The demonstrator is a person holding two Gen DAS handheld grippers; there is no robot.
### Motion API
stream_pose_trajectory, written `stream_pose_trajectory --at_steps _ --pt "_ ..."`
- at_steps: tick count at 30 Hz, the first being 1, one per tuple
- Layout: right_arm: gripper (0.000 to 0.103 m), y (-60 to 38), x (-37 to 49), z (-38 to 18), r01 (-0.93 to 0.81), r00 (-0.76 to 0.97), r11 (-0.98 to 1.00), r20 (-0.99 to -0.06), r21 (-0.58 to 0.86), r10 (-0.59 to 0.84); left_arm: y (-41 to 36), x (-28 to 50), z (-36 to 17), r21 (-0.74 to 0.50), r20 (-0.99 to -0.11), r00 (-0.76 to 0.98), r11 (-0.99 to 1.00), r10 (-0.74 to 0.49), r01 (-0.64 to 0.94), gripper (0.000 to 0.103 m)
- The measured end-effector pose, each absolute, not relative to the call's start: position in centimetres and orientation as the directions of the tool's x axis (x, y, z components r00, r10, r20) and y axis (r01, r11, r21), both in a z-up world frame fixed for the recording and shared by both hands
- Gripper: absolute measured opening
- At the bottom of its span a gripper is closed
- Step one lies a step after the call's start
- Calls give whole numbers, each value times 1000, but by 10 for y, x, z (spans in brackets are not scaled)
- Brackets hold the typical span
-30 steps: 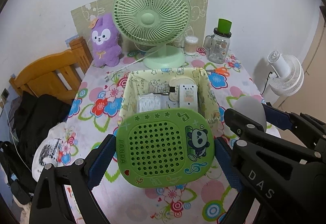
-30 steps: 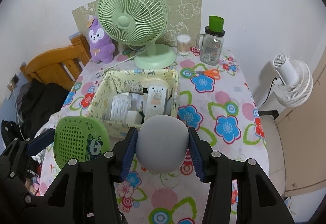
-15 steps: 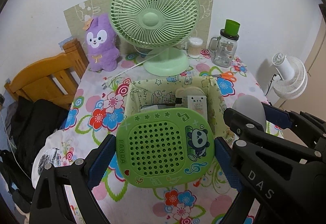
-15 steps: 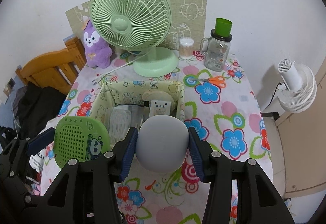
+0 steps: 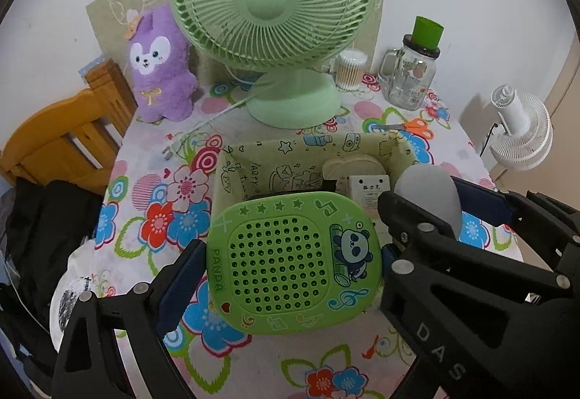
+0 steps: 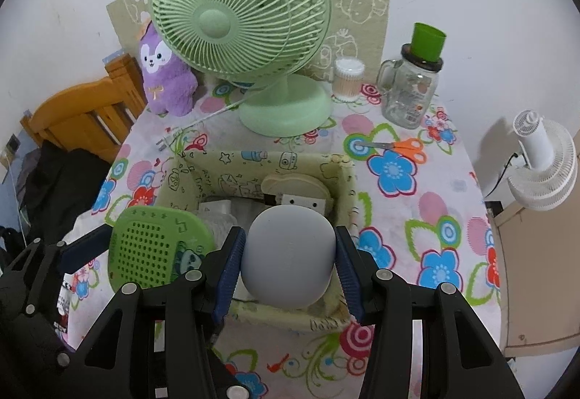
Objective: Organize rigid objects
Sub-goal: 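Carry the speaker with the left gripper while the right gripper carries the white device, then lower the speaker into the box with the left gripper while the right lowers the device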
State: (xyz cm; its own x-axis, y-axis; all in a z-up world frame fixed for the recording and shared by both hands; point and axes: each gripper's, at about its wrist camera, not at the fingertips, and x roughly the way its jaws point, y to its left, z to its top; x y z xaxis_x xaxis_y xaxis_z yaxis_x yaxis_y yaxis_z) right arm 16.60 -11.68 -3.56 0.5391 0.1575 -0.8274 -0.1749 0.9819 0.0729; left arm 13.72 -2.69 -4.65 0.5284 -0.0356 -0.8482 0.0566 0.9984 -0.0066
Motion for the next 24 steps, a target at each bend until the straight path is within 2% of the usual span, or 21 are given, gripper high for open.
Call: stream_pose_trajectory --at_steps 24 --pt "52 -82 221 -73 -222 467 972 -868 72 171 -3 180 -77 -38 -895 441 996 -69 78 95"
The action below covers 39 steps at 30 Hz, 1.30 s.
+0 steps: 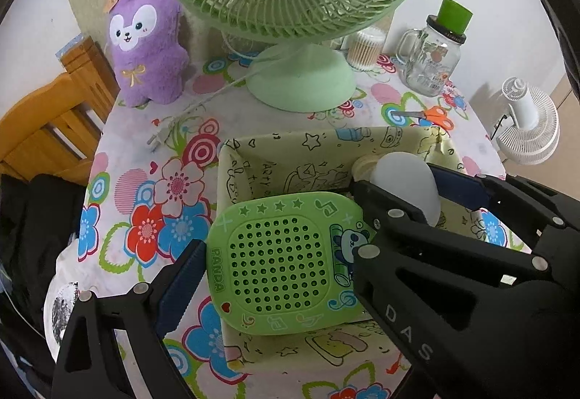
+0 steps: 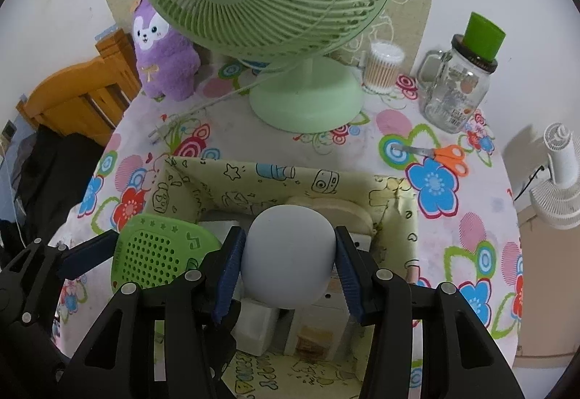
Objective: Organize rigid objects
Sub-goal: 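Lower the speaker into the box with the left gripper while the right lowers the device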
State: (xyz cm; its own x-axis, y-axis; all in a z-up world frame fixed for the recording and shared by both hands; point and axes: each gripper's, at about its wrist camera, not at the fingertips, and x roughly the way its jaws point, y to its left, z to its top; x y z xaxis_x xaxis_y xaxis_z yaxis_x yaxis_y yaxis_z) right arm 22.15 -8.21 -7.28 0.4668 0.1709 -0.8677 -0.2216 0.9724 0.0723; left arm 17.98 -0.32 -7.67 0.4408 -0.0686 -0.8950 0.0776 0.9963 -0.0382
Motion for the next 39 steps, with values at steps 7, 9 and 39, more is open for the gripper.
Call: stream_pose_trajectory --at_steps 7,9,39 --pt "66 -82 224 -76 -201 467 978 -872 58 147 0 182 -78 -35 -897 436 996 -66 78 96" --pt "66 -84 223 -75 -194 468 979 -871 61 147 -2 182 -78 -38 -898 435 996 -71 84 96" --pt "82 -160 193 -56 -31 490 997 -868 76 81 -50 194 -85 -43 -895 430 984 -114 171 96"
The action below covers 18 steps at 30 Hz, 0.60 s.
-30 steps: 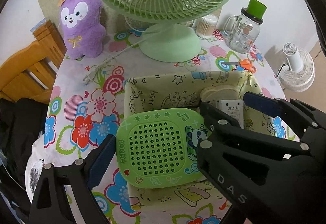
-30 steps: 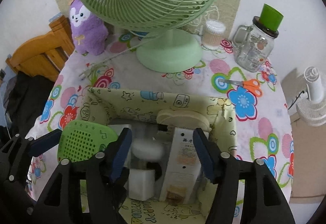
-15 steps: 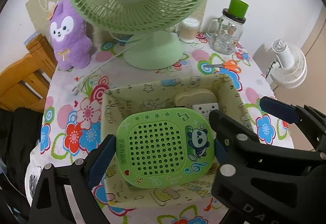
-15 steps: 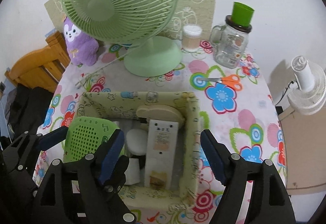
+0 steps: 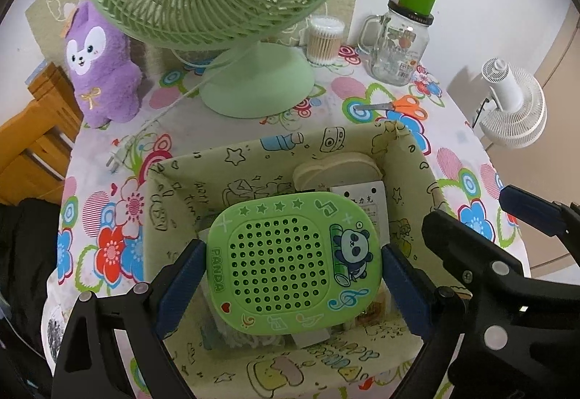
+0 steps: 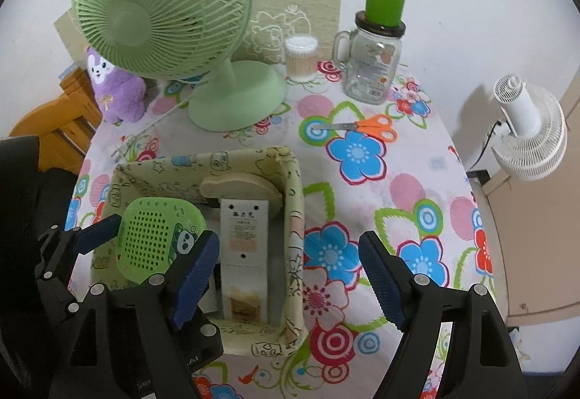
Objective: Organize rigid objects
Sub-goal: 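Lower the speaker into the box with the left gripper while the right lowers the device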
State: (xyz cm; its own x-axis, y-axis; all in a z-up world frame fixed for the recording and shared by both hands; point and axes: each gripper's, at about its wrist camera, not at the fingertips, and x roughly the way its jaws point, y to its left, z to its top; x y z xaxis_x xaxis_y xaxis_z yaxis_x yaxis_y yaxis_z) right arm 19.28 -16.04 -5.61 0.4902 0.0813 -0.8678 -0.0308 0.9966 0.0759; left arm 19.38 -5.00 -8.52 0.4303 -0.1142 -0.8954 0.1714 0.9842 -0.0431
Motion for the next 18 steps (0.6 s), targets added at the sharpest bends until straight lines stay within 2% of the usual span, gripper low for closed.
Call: stream_pose_trajectory --at_steps 18 --pt "82 -156 206 -74 -4 447 998 -893 65 60 -48 209 -104 -73 -907 392 975 -153 211 99"
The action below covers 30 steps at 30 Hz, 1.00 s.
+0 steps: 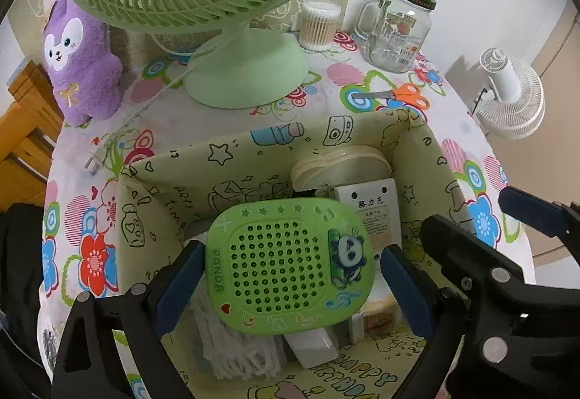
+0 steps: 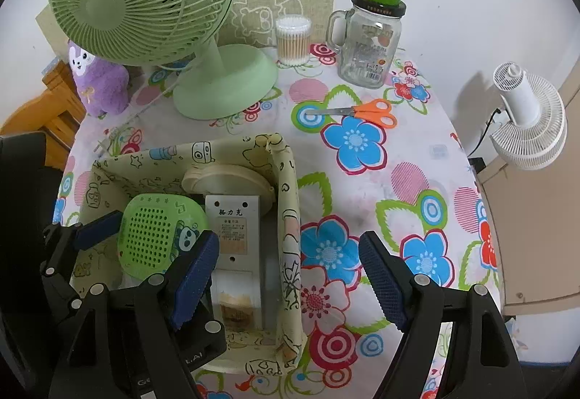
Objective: Organize rigid objects
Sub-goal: 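Lower the speaker into the box with the left gripper while the right lowers the device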
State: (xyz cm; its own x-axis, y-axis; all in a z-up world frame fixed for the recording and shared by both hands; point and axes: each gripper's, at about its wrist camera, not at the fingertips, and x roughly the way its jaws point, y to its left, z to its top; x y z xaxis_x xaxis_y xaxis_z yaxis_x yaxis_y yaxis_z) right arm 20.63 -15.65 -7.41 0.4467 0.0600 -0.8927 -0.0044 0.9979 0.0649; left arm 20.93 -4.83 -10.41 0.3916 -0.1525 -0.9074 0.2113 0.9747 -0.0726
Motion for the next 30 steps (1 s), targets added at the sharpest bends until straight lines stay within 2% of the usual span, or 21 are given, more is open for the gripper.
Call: stream_pose_trajectory --at_steps 14,30 --pt "82 -155 196 -67 -15 461 996 -884 83 80 -56 193 -88 -25 -897 422 969 -131 247 102" --pt "83 -151 168 -54 -88 482 992 -868 90 121 -51 154 -69 1 -889 451 986 -76 168 102"
